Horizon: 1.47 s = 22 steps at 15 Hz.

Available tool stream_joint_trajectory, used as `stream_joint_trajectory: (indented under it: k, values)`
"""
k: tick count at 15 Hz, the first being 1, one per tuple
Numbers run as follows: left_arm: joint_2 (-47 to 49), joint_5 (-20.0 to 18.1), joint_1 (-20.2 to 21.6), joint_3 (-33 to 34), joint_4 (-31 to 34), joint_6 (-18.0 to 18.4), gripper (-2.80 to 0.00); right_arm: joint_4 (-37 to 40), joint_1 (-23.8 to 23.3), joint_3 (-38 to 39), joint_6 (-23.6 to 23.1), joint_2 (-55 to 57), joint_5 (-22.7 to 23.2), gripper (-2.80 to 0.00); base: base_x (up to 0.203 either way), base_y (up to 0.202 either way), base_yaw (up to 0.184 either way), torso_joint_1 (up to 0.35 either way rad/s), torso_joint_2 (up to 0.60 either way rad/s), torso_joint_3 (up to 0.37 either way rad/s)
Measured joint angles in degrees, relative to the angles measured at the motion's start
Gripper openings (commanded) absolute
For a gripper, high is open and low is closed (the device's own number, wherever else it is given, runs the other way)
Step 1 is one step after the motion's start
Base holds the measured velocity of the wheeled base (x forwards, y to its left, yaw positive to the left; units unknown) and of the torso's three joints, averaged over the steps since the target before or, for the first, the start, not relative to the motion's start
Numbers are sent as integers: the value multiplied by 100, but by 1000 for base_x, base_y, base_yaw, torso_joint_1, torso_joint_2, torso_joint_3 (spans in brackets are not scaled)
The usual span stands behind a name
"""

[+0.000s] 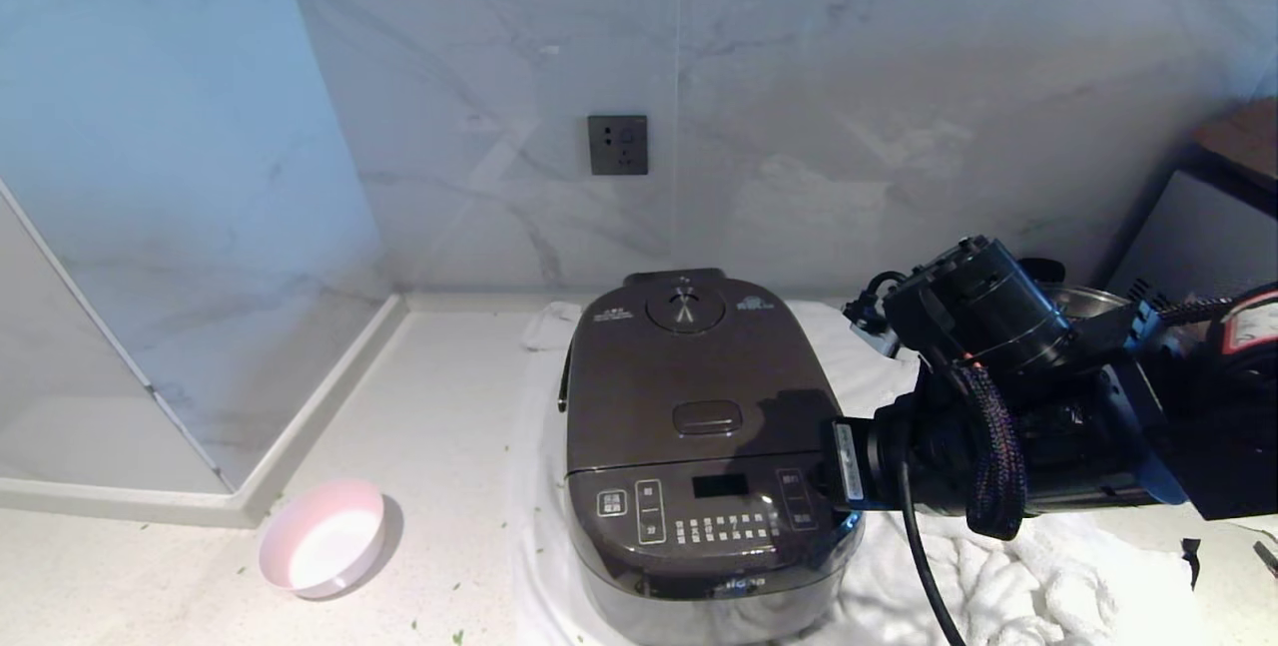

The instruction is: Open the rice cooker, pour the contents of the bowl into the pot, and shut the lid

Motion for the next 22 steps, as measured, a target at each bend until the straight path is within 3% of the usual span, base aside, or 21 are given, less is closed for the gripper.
stream_joint_trajectory:
  k: [7, 13, 17, 22]
  values:
    - [0, -2, 0, 0, 0, 0, -280, 265, -20, -279, -2, -327, -7, -280, 0, 0, 0, 0, 0, 0]
    - [0, -2, 0, 0, -1, 1, -280, 1961, 211, -1735, -38, -1553, -60, -280, 0, 0, 0, 0, 0, 0]
    - [0, 0, 0, 0, 0, 0, -280, 2452, 622, -1909, -457, -2725, -372, -280, 0, 0, 0, 0, 0, 0]
    - [0, 0, 0, 0, 2, 0, -280, 2579, -132, -1102, -965, -4026, -420, -280, 0, 0, 0, 0, 0, 0]
